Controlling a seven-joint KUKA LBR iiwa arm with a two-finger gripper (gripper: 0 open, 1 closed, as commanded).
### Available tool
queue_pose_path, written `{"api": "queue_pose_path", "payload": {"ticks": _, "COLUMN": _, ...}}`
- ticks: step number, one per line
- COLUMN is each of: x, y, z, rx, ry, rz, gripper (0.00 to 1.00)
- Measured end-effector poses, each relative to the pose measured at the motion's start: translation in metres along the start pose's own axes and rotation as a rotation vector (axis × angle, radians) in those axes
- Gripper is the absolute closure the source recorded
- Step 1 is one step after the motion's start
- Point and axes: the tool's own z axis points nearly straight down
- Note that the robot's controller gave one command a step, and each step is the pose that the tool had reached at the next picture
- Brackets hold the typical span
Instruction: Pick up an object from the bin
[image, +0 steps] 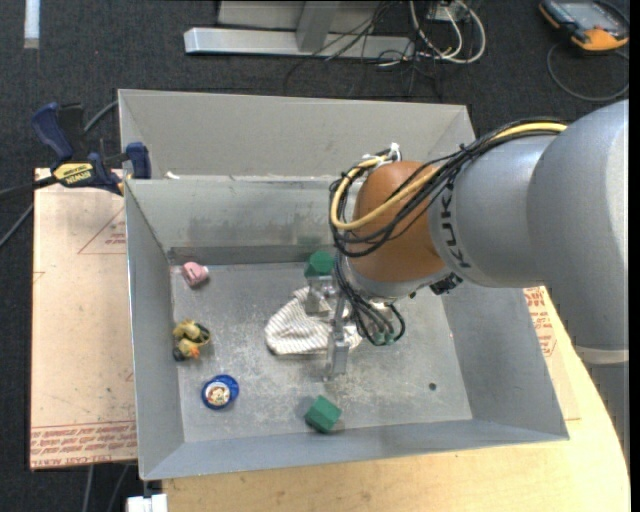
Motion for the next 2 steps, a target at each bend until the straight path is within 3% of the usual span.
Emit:
{"api": "queue_pose_path", "payload": {"ticks": 1, "x": 0.017, "y": 0.009, "z": 0.006, "rx": -0.003, "ry": -0.012, "rz": 0.093, "gripper": 0.0}}
{"api": "queue_pose_path", "payload": {"ticks": 2, "x": -0.001, "y": 0.0, "z": 0.0, "rx": -0.001, "ry": -0.003, "rz": 0.001, "gripper": 1.0}}
